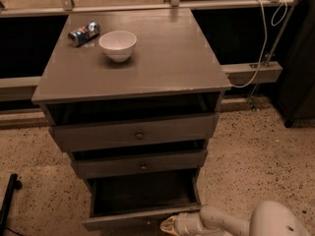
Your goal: Close bottom drawer
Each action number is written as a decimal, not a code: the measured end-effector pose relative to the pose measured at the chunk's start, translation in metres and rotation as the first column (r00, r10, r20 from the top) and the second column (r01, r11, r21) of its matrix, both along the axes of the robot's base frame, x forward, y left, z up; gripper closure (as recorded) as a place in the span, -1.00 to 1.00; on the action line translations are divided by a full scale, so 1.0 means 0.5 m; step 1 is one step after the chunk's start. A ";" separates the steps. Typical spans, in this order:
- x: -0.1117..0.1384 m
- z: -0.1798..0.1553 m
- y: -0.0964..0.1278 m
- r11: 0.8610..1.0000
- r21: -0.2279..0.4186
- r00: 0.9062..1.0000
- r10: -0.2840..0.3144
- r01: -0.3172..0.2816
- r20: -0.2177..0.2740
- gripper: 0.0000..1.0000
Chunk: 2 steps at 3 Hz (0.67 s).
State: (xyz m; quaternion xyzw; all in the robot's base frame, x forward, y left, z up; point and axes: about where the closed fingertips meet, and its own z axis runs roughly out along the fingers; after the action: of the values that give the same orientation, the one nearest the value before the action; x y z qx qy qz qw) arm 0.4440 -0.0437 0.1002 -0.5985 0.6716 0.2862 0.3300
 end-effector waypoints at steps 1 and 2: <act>0.039 0.008 -0.006 0.999 -0.033 1.000 0.011 -0.010 0.027 1.00; 0.097 0.023 -0.004 0.997 -0.070 0.998 0.041 -0.037 0.056 1.00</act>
Offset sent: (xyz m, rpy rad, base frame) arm 0.1210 -0.0062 0.0305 -0.1619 -0.1329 0.0993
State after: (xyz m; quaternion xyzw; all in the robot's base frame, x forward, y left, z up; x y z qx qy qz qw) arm 0.4924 -0.0457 0.1115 -0.6303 0.6596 0.2520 0.3227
